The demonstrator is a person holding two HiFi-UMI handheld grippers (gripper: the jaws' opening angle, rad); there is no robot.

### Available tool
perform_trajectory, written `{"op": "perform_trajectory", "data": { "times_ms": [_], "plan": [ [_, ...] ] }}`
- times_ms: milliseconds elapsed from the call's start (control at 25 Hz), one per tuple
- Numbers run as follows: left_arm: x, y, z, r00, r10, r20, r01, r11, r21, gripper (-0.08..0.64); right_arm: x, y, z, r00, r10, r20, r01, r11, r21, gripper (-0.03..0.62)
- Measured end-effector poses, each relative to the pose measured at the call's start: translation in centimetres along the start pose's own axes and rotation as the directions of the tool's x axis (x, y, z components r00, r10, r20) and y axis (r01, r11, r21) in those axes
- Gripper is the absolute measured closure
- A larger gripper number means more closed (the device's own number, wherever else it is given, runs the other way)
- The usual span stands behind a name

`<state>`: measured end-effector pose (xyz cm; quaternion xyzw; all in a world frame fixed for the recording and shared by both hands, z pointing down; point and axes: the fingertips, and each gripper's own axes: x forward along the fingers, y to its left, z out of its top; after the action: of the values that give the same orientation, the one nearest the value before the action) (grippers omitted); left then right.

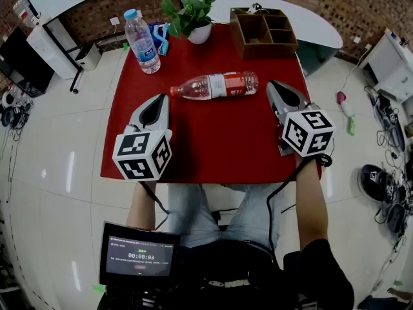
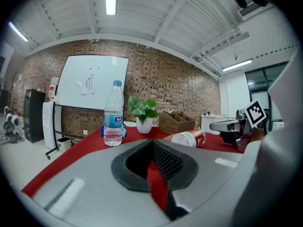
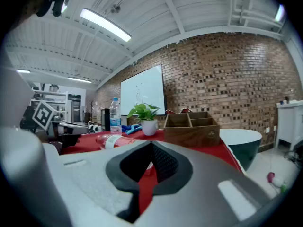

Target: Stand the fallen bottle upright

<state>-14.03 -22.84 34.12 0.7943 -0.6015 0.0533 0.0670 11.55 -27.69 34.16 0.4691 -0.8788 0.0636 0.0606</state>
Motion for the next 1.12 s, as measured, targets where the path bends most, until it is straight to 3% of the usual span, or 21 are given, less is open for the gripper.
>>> {"op": "perform_trajectory", "data": {
  "times_ms": [160, 280, 440, 520, 560, 680, 720, 760, 840, 920, 1120],
  "plan": [
    [-0.2, -0.3, -0.1, 1.000, -0.009, -0.009, 0.009, 1.000, 0.000, 0.554, -0.2, 2.2, -0.2, 0.993, 0.115, -0.036, -0.117, 0.988, -0.097, 0.573],
    [-0.3, -0.3, 0.0, 1.000, -0.011, -0.011, 0.012, 1.000, 0.003, 0.554, -0.4, 3.9, -0.1, 0.982, 0.161, -0.096, -0.178, 0.959, -0.222, 0.410],
    [-0.3, -0.3, 0.0, 1.000, -0.014, -0.013, 0.014, 1.000, 0.002, 0.554, -0.1, 5.7, 1.3, 0.966, 0.202, -0.163, -0.250, 0.889, -0.383, 0.324],
    [-0.3, -0.3, 0.0, 1.000, -0.015, -0.014, 0.015, 1.000, 0.002, 0.554, 0.6, 6.9, 2.0, 0.952, 0.204, -0.230, -0.295, 0.817, -0.496, 0.316],
    [-0.3, -0.3, 0.0, 1.000, -0.015, -0.015, 0.015, 1.000, 0.002, 0.554, 1.1, 7.6, 2.2, 0.939, 0.199, -0.279, -0.328, 0.761, -0.560, 0.310],
    [-0.3, -0.4, 0.0, 1.000, -0.017, -0.016, 0.017, 1.000, 0.001, 0.554, 3.0, 10.1, 1.3, 0.872, 0.155, -0.464, -0.470, 0.527, -0.708, 0.233],
    [-0.3, -0.3, 0.0, 1.000, -0.017, -0.016, 0.017, 1.000, 0.000, 0.554, 3.5, 11.0, 0.7, 0.838, 0.148, -0.526, -0.529, 0.460, -0.713, 0.219],
    [-0.3, -0.3, -0.1, 1.000, -0.018, -0.016, 0.018, 1.000, 0.000, 0.554, 4.0, 11.8, 0.2, 0.802, 0.149, -0.579, -0.582, 0.411, -0.701, 0.206],
    [-0.4, -0.4, 0.0, 1.000, -0.018, -0.014, 0.018, 1.000, 0.001, 0.554, 5.0, 13.1, -0.6, 0.745, 0.147, -0.651, -0.654, 0.351, -0.670, 0.201],
    [-0.6, -0.5, 0.1, 1.000, -0.018, -0.014, 0.018, 1.000, 0.002, 0.554, 6.1, 13.6, -1.3, 0.706, 0.124, -0.697, -0.695, 0.309, -0.649, 0.201],
    [-0.8, -0.7, 0.1, 1.000, -0.027, -0.013, 0.027, 1.000, 0.001, 0.554, 7.9, 13.4, -4.0, 0.599, 0.037, -0.800, -0.782, 0.241, -0.575, 0.201]
  ]
}}
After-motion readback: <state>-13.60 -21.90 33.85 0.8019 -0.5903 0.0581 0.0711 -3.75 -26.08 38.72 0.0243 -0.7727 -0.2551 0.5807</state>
